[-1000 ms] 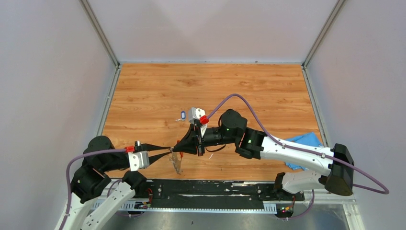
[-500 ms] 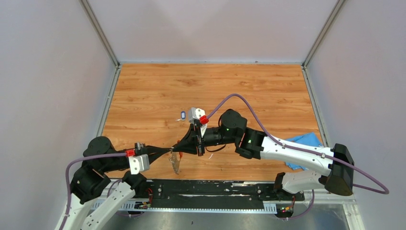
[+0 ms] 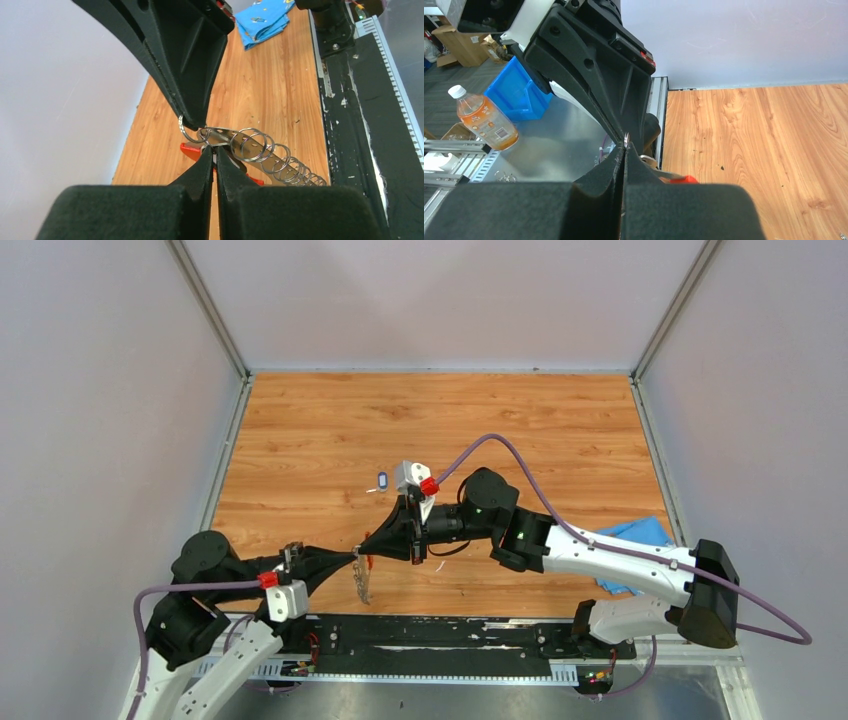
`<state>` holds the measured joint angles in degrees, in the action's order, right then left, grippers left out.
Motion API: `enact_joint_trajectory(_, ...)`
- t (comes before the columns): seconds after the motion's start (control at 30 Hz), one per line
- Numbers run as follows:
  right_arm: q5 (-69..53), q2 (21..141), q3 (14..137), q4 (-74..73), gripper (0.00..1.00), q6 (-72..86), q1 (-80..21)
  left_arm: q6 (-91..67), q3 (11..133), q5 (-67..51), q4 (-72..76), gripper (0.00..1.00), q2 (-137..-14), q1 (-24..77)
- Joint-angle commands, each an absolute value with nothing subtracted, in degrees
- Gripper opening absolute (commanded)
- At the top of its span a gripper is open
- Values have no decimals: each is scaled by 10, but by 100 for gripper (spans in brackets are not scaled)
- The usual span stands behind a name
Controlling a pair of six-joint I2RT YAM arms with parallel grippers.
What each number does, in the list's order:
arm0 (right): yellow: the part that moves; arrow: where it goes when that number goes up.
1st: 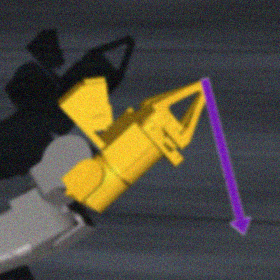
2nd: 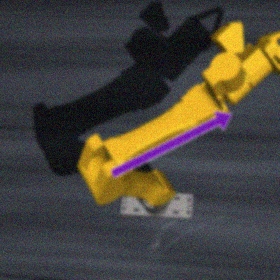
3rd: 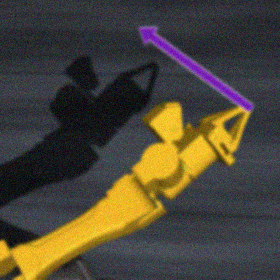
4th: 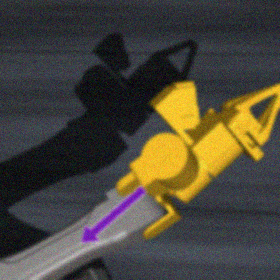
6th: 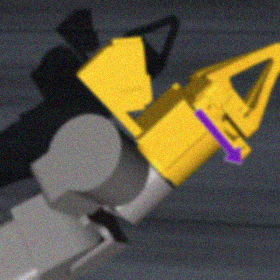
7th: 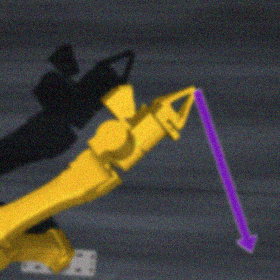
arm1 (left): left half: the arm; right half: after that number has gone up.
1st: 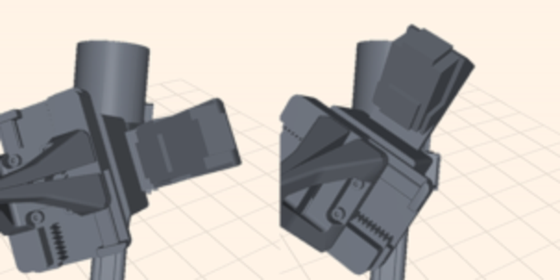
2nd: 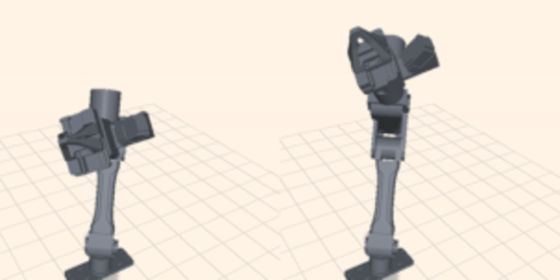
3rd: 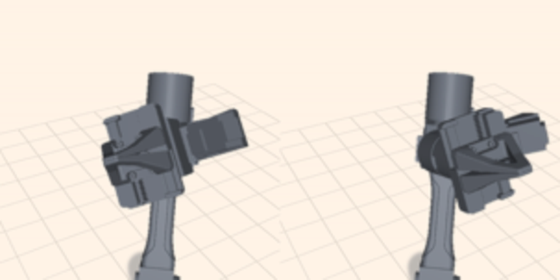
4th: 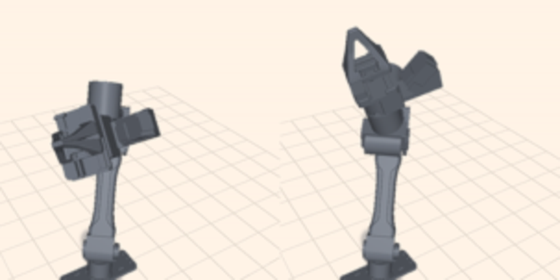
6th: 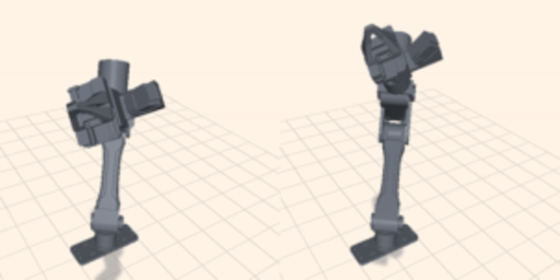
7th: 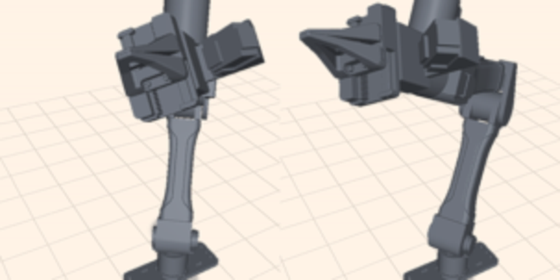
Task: Put the keys on the keyring
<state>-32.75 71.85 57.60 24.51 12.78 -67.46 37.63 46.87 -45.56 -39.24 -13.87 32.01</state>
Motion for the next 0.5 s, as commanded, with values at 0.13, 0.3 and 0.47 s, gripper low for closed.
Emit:
enact_joint_trajectory(0.13, -301, 712, 564, 298, 0, 136, -668, 427, 460, -505, -403, 3, -167, 323)
enact_joint_trajectory(0.3, -293, 712, 563, 286, 0, 125, -668, 419, 459, -501, -403, 9, -153, 323)
enact_joint_trajectory(0.47, -288, 706, 560, 280, 0, 115, -668, 360, 472, -445, -404, 19, -133, 322)
